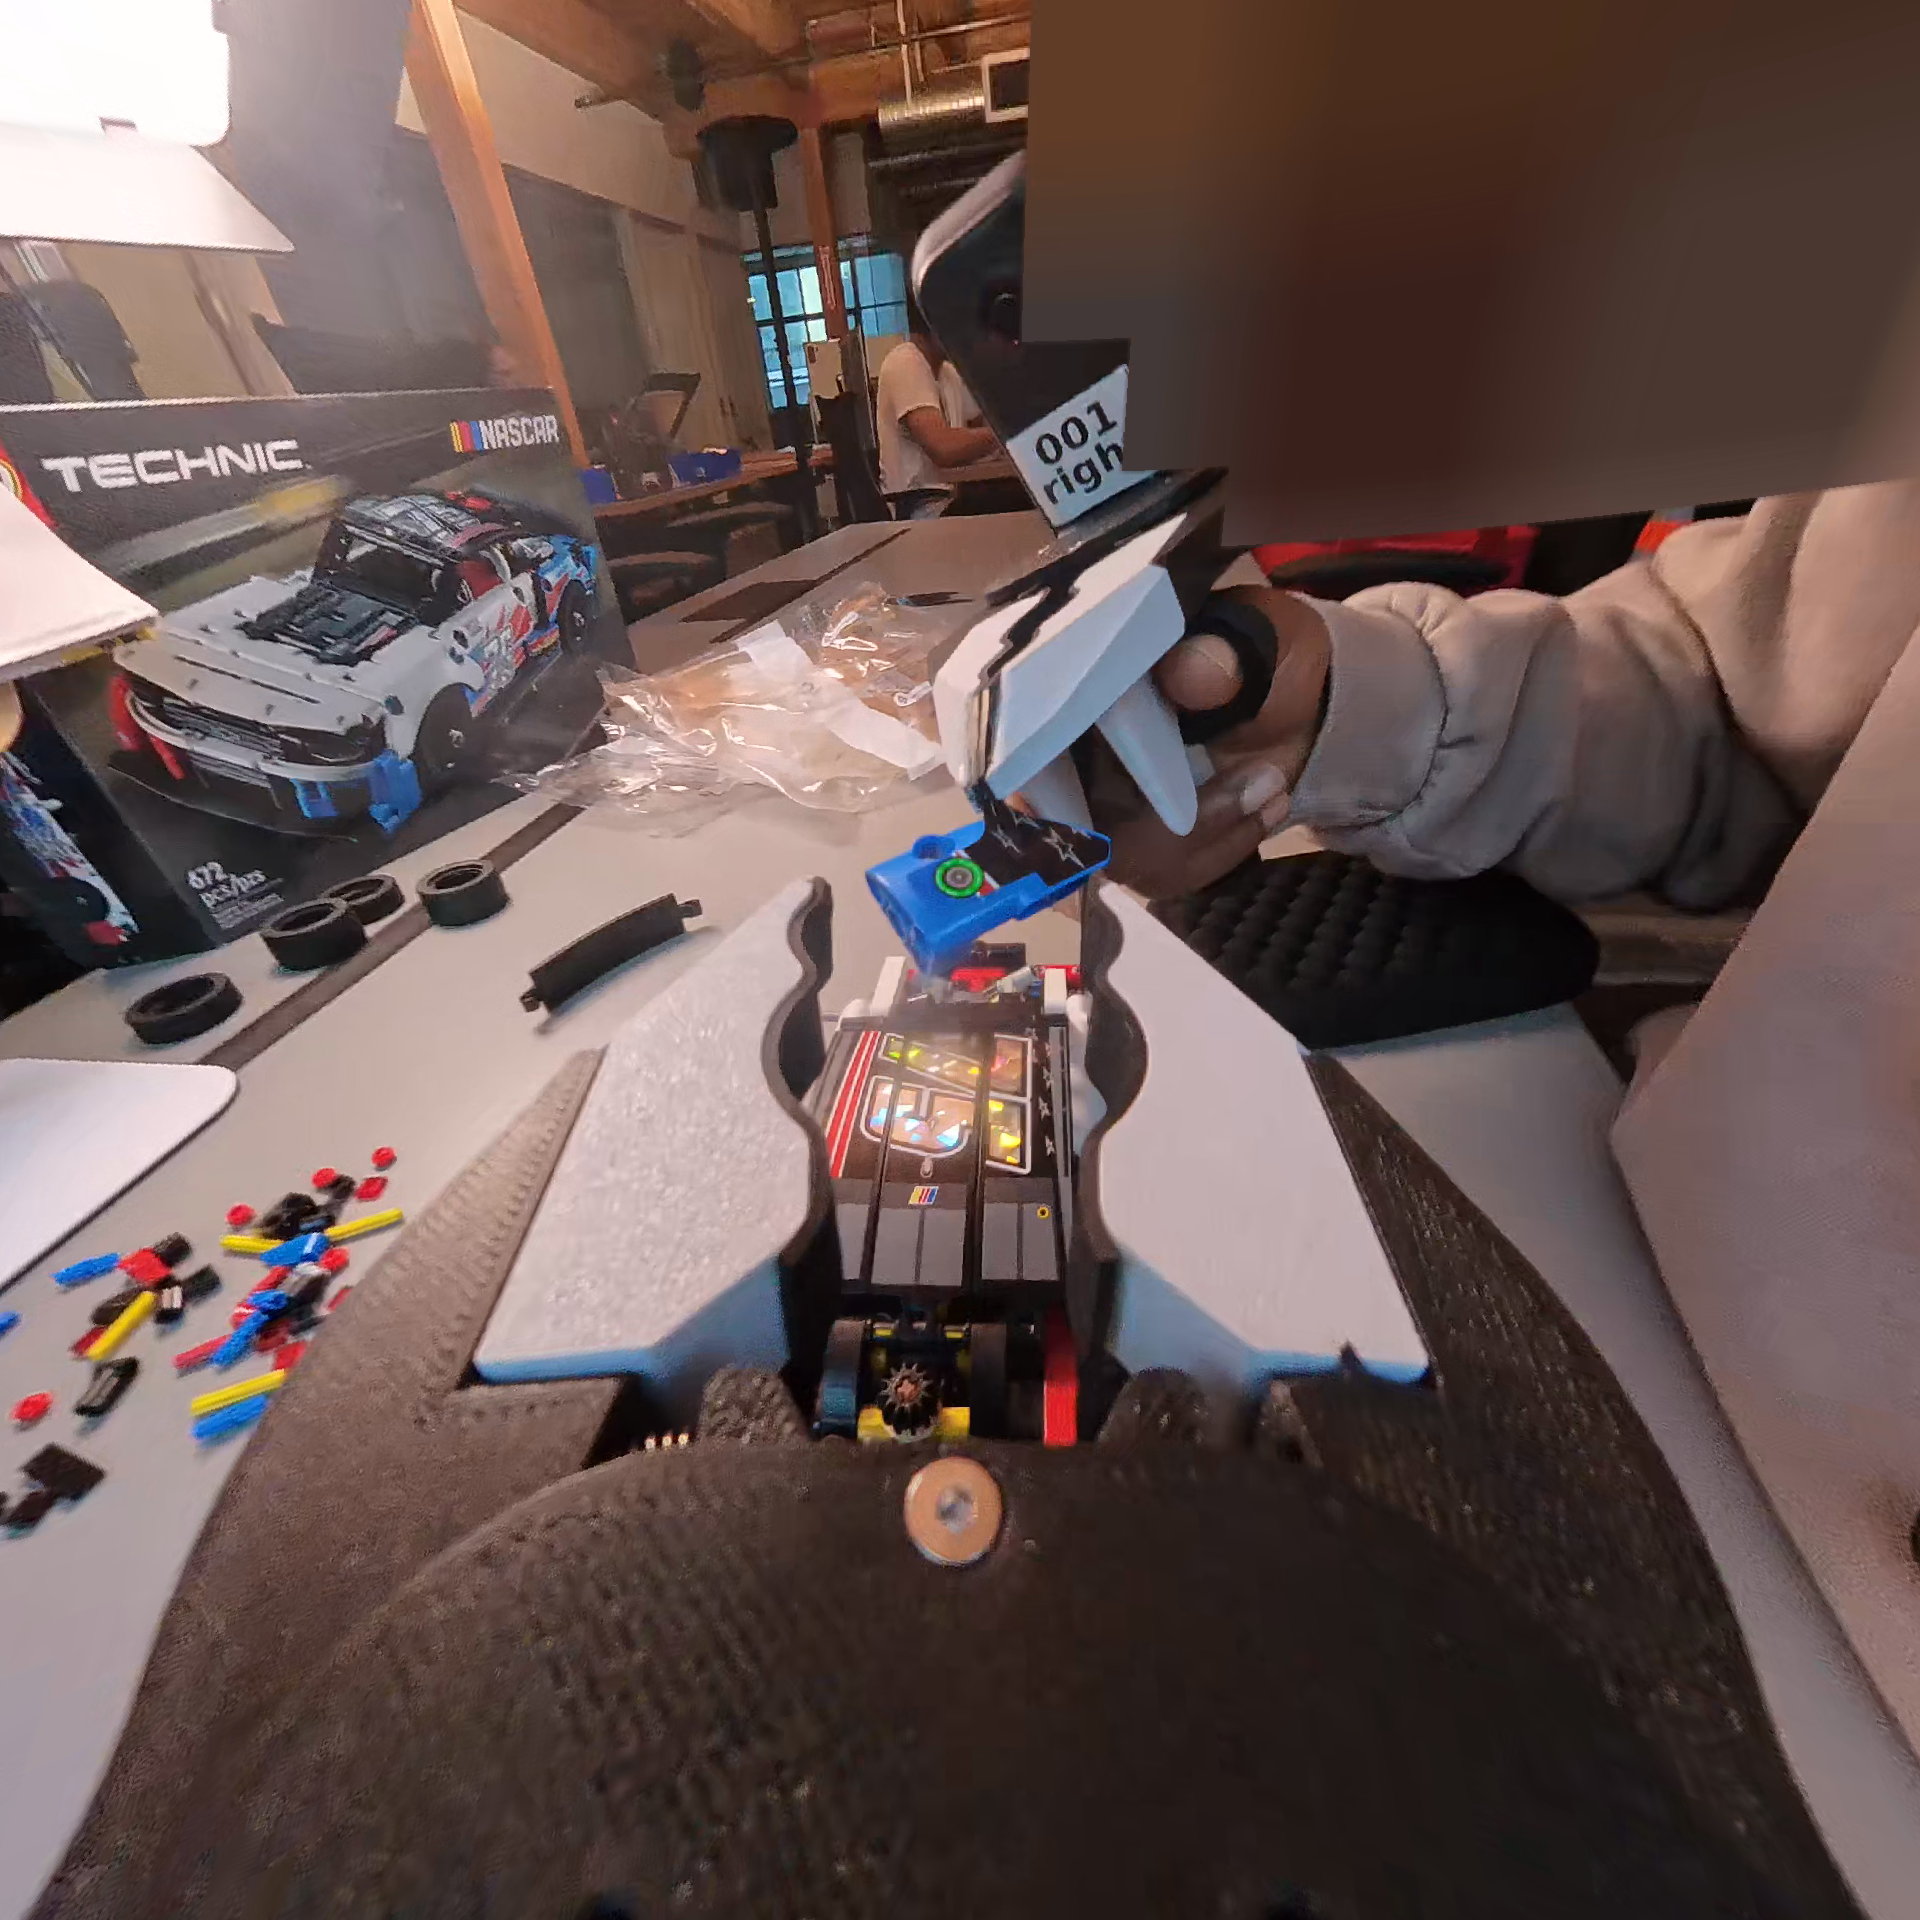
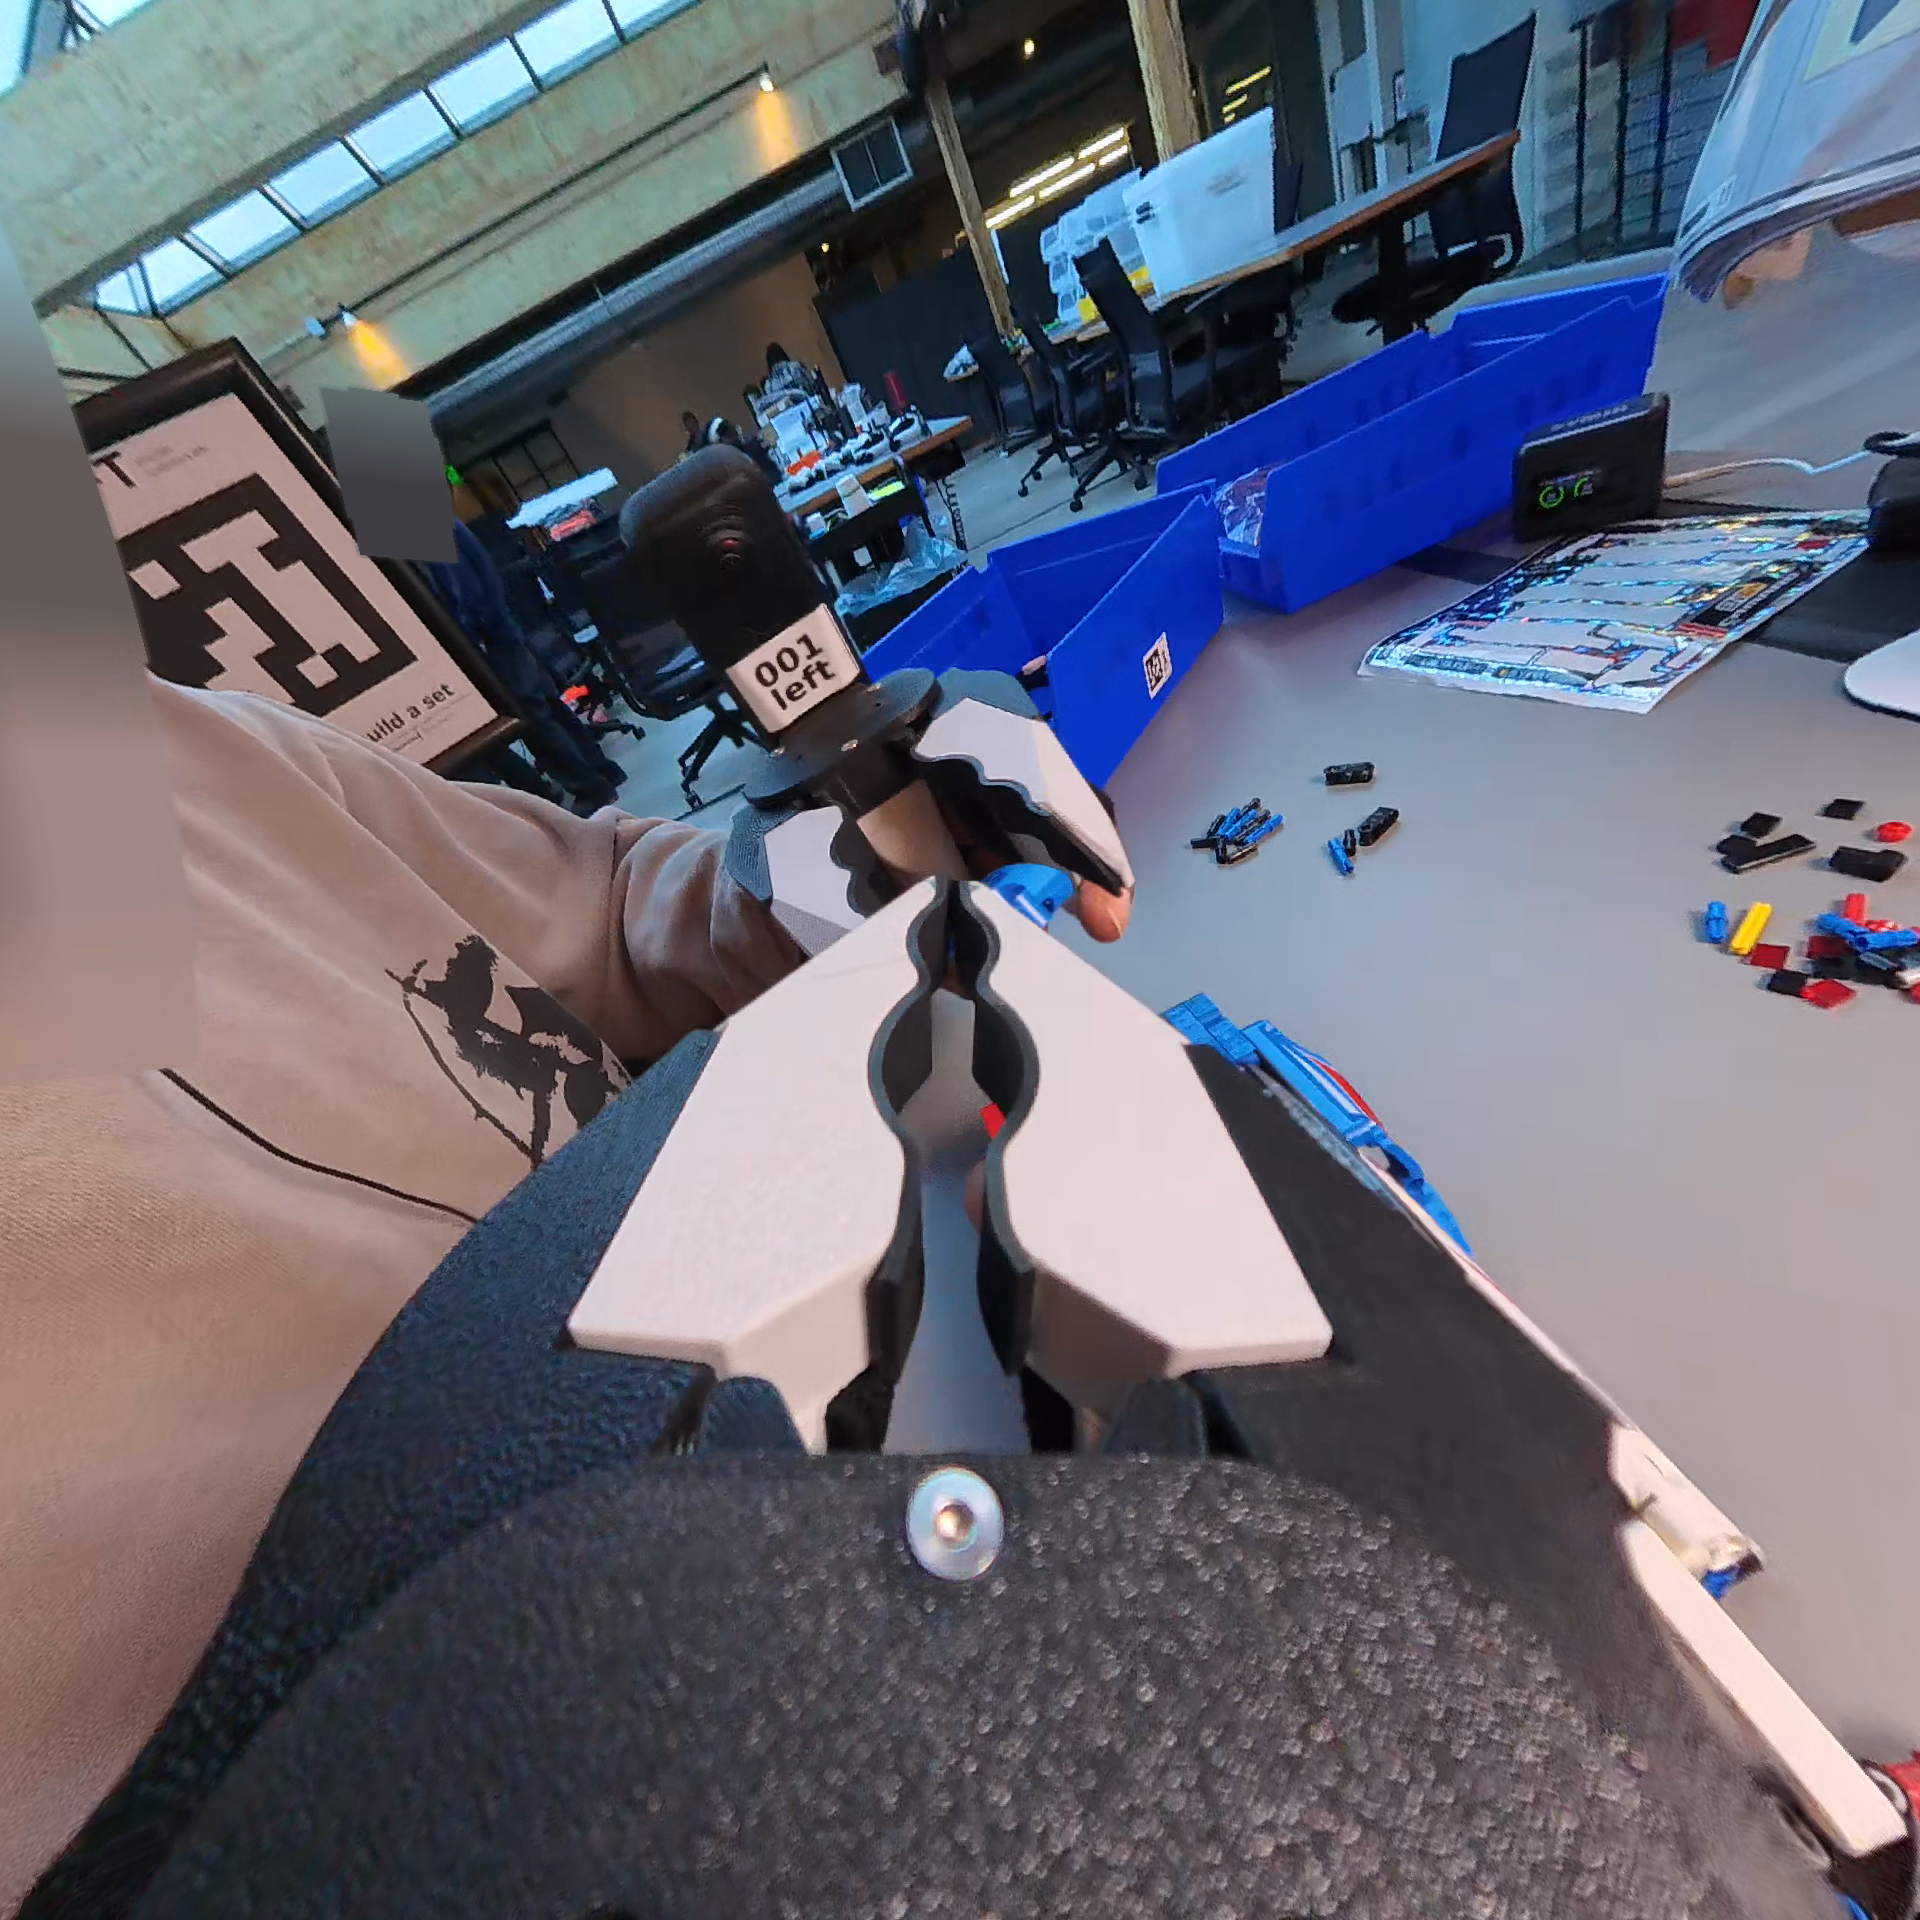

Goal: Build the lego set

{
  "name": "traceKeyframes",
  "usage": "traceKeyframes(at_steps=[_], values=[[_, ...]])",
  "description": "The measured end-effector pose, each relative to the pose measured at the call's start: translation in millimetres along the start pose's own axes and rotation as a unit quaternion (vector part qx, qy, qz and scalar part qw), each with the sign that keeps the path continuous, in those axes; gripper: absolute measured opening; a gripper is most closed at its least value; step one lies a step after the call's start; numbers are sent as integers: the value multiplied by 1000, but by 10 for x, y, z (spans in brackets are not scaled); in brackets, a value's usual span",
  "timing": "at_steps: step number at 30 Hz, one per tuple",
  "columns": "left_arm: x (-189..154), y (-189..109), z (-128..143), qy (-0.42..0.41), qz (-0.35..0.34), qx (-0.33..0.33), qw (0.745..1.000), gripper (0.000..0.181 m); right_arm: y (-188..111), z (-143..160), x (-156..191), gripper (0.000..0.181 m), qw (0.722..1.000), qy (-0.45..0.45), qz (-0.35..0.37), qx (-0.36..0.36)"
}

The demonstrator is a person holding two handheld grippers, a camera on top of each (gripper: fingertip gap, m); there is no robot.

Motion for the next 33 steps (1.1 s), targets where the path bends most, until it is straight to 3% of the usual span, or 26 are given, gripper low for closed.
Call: traceKeyframes(at_steps=[8, 14, 20, 33], values=[[44, 16, 83, -108, 16, -4, 994, 53, -6, -29, -106, 0, 1000, 7, 12, -27], [88, 43, -6, -23, -43, -32, 998, 58, 57, -97, -125, 0, 997, 38, 5, -64], [149, -12, -97, 1, -74, -51, 996, 44, 154, -91, -113, 0, 996, 44, -4, -81], [130, -9, 1, 54, -62, 24, 996, 43, 189, 9, -18, 0, 998, -65, 5, -24]])
Point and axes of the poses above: each gripper's, where its closed fingertips meet, y out along the fingers, z out of its underside, x = y × z across the jaws, the point moved 2 cm from there along -y, back along the fingers, and after that the axes turned 8 degrees about -x, right-handed, at the moved point
